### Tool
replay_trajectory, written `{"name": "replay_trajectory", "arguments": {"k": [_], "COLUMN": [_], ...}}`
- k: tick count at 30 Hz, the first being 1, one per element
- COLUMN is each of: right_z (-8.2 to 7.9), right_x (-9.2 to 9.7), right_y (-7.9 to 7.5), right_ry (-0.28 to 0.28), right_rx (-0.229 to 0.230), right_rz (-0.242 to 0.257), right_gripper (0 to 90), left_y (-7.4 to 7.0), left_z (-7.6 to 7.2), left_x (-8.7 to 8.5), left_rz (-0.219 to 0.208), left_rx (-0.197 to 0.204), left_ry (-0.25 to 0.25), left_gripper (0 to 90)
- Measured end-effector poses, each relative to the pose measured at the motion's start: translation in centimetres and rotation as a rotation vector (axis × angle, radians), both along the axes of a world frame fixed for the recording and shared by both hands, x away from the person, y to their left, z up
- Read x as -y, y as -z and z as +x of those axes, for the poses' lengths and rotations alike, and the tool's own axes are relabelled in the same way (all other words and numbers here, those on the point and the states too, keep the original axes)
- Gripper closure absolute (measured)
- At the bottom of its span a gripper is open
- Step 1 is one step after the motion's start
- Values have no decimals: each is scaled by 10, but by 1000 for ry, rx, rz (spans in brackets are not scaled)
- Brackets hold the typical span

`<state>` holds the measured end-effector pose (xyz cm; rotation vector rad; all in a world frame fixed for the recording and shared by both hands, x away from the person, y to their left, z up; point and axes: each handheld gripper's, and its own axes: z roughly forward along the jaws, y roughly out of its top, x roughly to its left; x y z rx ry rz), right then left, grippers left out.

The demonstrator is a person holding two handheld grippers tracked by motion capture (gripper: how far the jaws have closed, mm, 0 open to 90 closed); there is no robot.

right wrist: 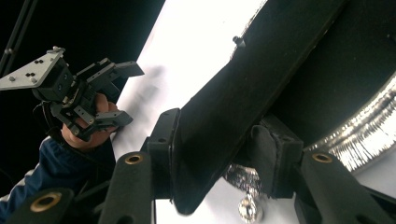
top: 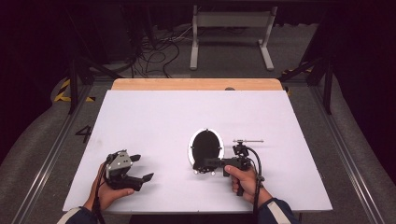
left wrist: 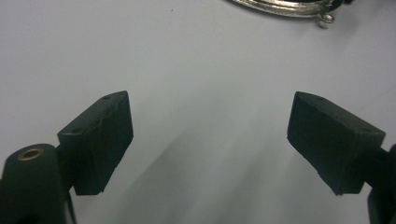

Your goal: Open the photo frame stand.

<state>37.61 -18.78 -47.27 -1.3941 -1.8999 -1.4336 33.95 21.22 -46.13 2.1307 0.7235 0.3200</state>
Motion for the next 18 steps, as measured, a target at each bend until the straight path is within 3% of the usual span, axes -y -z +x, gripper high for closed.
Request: {"name": "replay_trajectory", "arguments": {"k": [3,7,10,16,18], "right_z": [3,4,5,4,3], "right_x": [-2,-3,-2,-3,-4], "right_y": [1,1,1,-2,-3], "right_ry": [9,2,-14,-47,-62], "right_rx": [-11,2,17,91,120], "right_rz": [11,1,-5,-23,-38], "right_gripper": [562,592,617,635,635], "left_y": [-3,-10,-9,-5,-4], "left_z": [10,29,41,63,67], "left_x": [11,29,44,71,78], "left_rz": [19,-21,-51,-127,-120], "left_rx": [4,-2,-32,-102,-103], "left_ry": [21,62,107,164,168], "left_gripper": [167,185,182,174,173]}}
